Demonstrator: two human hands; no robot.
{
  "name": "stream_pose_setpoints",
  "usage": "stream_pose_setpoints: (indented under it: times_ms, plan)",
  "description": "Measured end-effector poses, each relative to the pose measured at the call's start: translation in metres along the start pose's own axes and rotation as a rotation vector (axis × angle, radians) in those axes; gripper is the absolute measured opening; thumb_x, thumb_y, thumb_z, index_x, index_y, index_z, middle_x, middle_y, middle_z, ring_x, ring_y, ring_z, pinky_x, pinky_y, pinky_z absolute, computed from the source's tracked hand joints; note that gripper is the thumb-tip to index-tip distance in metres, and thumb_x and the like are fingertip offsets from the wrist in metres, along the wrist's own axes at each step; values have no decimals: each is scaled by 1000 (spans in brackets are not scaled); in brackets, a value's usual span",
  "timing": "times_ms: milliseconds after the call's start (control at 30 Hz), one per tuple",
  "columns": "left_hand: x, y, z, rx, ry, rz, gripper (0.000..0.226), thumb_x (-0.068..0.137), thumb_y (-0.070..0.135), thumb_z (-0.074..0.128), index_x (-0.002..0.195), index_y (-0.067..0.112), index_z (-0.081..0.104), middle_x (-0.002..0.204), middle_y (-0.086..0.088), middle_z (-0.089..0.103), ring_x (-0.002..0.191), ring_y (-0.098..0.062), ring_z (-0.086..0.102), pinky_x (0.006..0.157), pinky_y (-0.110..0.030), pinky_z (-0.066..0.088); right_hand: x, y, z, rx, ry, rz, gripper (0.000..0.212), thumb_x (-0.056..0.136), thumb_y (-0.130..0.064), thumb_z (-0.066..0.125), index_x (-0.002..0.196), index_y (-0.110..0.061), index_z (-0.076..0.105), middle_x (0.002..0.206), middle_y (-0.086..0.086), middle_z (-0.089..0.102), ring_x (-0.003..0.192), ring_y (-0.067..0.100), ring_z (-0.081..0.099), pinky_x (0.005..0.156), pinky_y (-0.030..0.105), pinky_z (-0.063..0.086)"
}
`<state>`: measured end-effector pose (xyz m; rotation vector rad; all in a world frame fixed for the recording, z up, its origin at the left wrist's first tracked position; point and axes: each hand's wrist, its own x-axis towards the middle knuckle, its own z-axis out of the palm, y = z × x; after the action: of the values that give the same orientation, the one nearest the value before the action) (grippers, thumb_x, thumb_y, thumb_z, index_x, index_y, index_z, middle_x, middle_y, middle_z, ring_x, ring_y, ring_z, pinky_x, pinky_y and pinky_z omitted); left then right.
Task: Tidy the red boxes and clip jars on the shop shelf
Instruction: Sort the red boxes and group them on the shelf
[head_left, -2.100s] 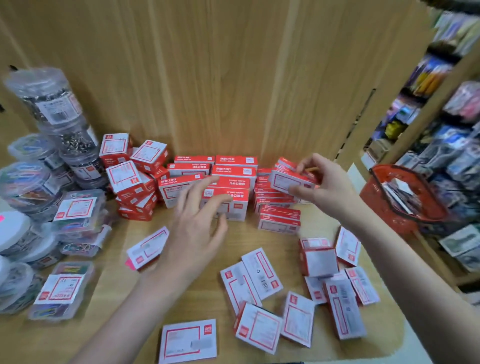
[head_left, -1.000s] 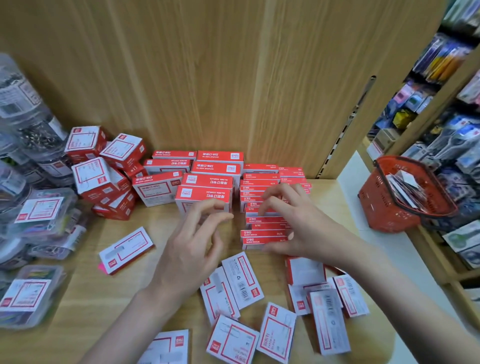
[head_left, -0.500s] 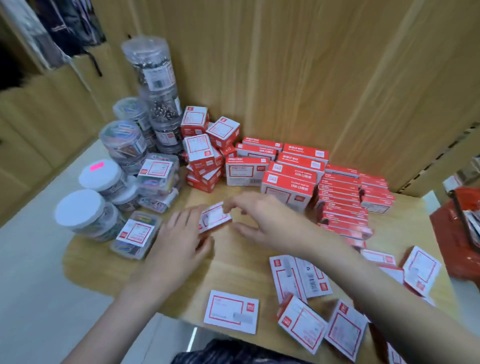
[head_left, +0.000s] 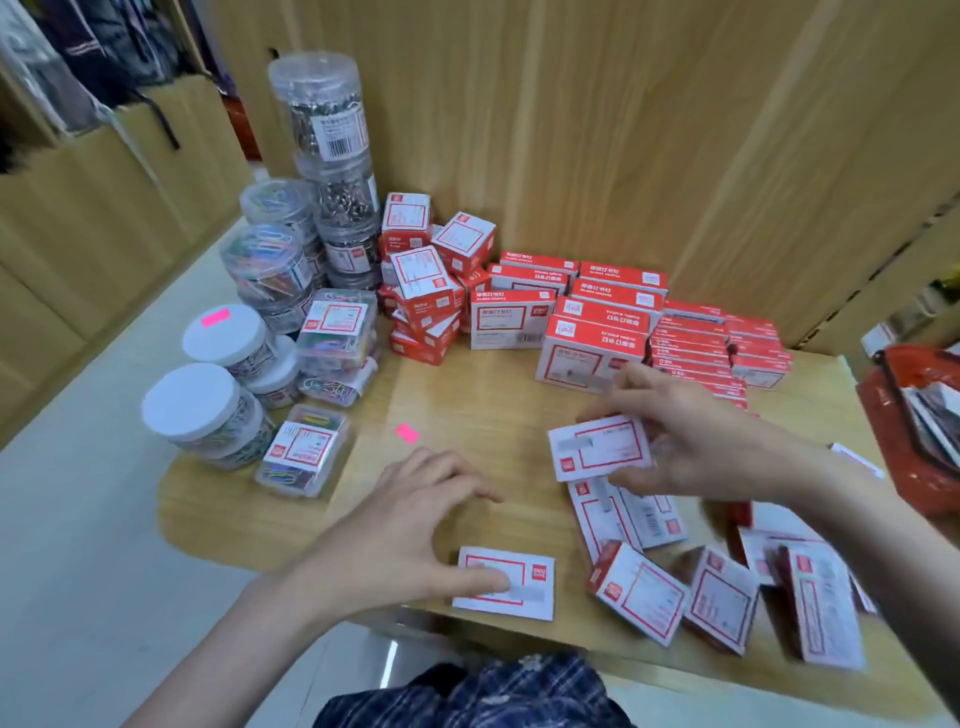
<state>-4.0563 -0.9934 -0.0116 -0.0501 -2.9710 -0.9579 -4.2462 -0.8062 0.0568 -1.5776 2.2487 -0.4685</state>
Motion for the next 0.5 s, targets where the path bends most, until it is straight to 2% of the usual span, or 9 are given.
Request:
stream_pose_setpoints:
  times_ms: [67, 167, 267, 367, 433, 500]
  plan:
    - [5, 2, 11, 62, -94, 36, 66, 59, 76, 52, 116, 43, 48, 113, 25, 37, 112, 5, 26, 96, -15, 19, -23, -6, -2, 47, 48, 59, 40, 66, -42, 69, 103, -31, 61, 96, -12, 50, 88, 2, 49, 76, 16, 41]
    - [15, 0, 14, 43, -64, 74, 59, 63, 72, 52, 110, 37, 55, 110, 20, 43, 107, 2, 30, 93, -17, 23, -45, -13, 0, 48, 87, 97, 41, 65, -54, 59, 99, -31, 58, 91, -11, 52, 83, 4, 50, 70, 19, 41]
    - [31, -5, 12, 61, 40, 63, 56, 67, 68, 48, 102, 26, 61, 102, 14, 50, 100, -7, 41, 89, -30, 36, -55, -16, 10, 94, 55, 144, 39, 69, -44, 64, 103, -27, 56, 97, -9, 49, 87, 3, 47, 76, 14, 38]
    - [42, -2, 8, 140, 86, 80, 56, 69, 63, 45, 99, 19, 62, 99, 7, 56, 96, -17, 51, 84, -34, 42, -57, -12, 24, 121, 91, 199, 41, 71, -32, 73, 107, -23, 55, 105, -4, 51, 95, 6, 48, 80, 11, 35]
    - [45, 3, 7, 123, 97, 48, 48, 70, 57, 49, 98, 19, 58, 95, 9, 56, 93, -18, 53, 80, -30, 41, -56, -7, 30, 116, 195, 261, 41, 72, -21, 74, 109, -17, 56, 107, 0, 57, 96, 11, 53, 79, 8, 35]
    - [46, 9, 7, 75, 144, -14, 33, 74, 39, 64, 98, 21, 54, 92, 11, 57, 90, -16, 55, 76, -27, 41, -55, -5, 28, 235, 344, 351, 40, 73, -15, 74, 108, -18, 55, 100, -1, 62, 87, 5, 58, 73, 9, 40]
